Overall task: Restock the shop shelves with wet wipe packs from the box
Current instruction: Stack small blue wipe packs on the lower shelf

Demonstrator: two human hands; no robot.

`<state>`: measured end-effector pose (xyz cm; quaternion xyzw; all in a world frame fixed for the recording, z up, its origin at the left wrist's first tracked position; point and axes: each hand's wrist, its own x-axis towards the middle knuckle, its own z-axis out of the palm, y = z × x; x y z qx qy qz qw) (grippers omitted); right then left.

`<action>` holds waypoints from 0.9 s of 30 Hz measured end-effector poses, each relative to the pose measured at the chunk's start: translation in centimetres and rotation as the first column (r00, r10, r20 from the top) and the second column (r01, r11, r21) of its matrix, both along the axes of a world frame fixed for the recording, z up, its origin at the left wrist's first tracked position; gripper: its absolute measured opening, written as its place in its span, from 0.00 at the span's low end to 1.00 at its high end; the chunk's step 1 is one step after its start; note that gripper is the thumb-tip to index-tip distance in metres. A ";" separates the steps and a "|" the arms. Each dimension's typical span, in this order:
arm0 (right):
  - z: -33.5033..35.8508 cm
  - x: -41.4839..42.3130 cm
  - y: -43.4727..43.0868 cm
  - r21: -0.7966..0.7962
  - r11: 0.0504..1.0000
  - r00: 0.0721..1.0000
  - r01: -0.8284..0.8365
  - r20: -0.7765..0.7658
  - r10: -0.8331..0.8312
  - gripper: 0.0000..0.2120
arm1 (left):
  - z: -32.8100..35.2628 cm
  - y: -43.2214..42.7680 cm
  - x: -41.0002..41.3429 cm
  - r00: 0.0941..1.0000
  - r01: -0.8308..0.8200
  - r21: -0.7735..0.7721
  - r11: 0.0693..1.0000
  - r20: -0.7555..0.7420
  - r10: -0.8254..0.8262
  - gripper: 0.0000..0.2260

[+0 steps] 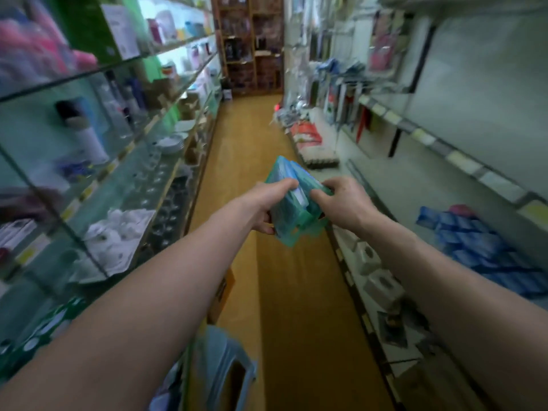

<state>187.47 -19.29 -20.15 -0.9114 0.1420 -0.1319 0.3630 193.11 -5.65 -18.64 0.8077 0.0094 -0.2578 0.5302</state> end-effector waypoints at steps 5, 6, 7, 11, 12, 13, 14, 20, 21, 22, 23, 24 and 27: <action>3.0 -4.9 -9.8 -0.024 0.988 0.987 0.150 0.065 -0.148 0.11 | 2.8 -10.5 -3.2 0.986 0.164 -0.030 0.986 0.034 -0.163 0.25; 3.6 -6.1 -11.5 -0.028 0.984 0.982 0.178 0.074 -0.175 0.11 | 3.3 -12.5 -3.9 0.980 0.195 -0.035 0.980 0.044 -0.193 0.25; 4.0 -7.2 -13.1 -0.038 0.978 0.975 0.207 0.086 -0.203 0.11 | 3.8 -14.4 -4.7 0.973 0.227 -0.044 0.973 0.056 -0.224 0.24; 5.8 -11.9 -19.1 -0.065 0.939 0.937 0.338 0.115 -0.330 0.12 | 5.7 -21.4 -8.0 0.932 0.357 -0.046 0.933 0.094 -0.351 0.22; 6.2 -12.9 -20.5 -0.064 0.926 0.925 0.371 0.117 -0.363 0.12 | 6.1 -23.0 -8.9 0.919 0.388 -0.049 0.920 0.097 -0.382 0.21; 6.6 -14.0 -21.8 -0.068 0.911 0.910 0.406 0.122 -0.396 0.12 | 6.6 -24.6 -9.7 0.907 0.417 -0.061 0.907 0.100 -0.410 0.20; 7.0 -15.1 -22.9 -0.078 0.896 0.896 0.437 0.126 -0.425 0.12 | 6.9 -26.2 -10.4 0.893 0.446 -0.071 0.892 0.101 -0.438 0.20; 8.6 -21.5 -28.6 -0.062 0.810 0.808 0.584 0.142 -0.572 0.11 | 8.3 -34.8 -14.6 0.788 0.616 -0.095 0.782 0.091 -0.609 0.20; 8.8 -22.4 -29.3 -0.065 0.790 0.790 0.609 0.134 -0.598 0.11 | 8.4 -36.0 -15.3 0.768 0.641 -0.108 0.760 0.078 -0.636 0.19; 8.9 -23.2 -30.1 -0.073 0.770 0.771 0.634 0.132 -0.623 0.11 | 8.5 -37.1 -15.9 0.746 0.665 -0.123 0.736 0.064 -0.663 0.18; 9.0 -23.9 -30.8 -0.086 0.749 0.752 0.657 0.141 -0.643 0.12 | 8.6 -38.3 -16.5 0.726 0.686 -0.139 0.715 0.051 -0.686 0.17; 9.1 -24.5 -31.5 -0.102 0.731 0.736 0.675 0.153 -0.659 0.12 | 8.6 -39.4 -17.1 0.707 0.702 -0.159 0.694 0.038 -0.706 0.16; 9.4 -26.0 -33.1 -0.168 0.656 0.678 0.735 0.173 -0.715 0.14 | 8.5 -42.5 -18.5 0.661 0.736 -0.212 0.643 0.019 -0.750 0.17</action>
